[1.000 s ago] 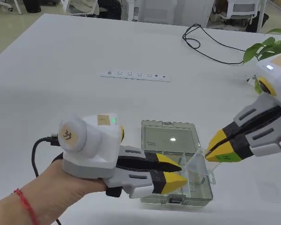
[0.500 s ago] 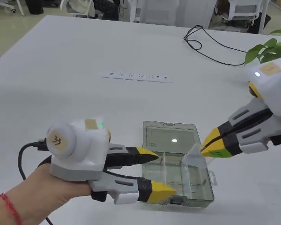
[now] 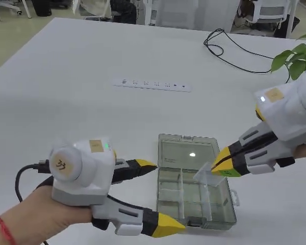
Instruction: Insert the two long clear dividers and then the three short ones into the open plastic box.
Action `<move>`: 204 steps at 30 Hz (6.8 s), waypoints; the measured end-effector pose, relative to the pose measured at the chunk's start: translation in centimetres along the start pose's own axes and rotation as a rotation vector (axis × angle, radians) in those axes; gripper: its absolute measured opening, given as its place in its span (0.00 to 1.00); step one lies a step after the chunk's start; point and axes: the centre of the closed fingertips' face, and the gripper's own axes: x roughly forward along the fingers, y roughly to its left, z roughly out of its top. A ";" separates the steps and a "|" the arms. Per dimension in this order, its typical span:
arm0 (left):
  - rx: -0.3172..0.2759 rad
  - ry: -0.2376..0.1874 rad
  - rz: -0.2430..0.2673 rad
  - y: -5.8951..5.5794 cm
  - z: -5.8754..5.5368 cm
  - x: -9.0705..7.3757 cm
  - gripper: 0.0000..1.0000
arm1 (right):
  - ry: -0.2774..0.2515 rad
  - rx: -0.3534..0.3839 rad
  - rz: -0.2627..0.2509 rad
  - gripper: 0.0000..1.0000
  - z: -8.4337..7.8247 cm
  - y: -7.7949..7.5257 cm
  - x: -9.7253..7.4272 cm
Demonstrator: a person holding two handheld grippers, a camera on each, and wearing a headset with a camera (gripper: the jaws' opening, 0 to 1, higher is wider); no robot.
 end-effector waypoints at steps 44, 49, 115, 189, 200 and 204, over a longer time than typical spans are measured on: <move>-0.035 0.005 0.011 0.1 -0.9 0.4 1.00 | 0.018 -0.071 -0.015 0.02 -3.1 -1.5 4.1; -0.035 0.005 0.010 0.1 -0.9 0.4 1.00 | 0.026 -0.079 -0.016 0.02 -3.2 -1.5 4.5; -0.028 0.023 0.011 0.2 -1.4 -0.1 1.00 | 0.048 0.042 -0.079 0.22 -3.8 -2.5 5.1; -0.033 0.086 0.055 1.2 -2.9 -1.8 1.00 | 0.570 -0.047 -0.100 0.43 -26.8 -1.5 -5.5; -0.035 0.084 0.054 1.2 -3.0 -1.9 1.00 | 0.561 -0.018 -0.106 0.35 -26.9 -1.6 -5.6; -0.035 0.082 0.057 1.3 -3.0 -1.9 1.00 | 0.561 -0.016 -0.109 0.33 -26.9 -1.6 -5.7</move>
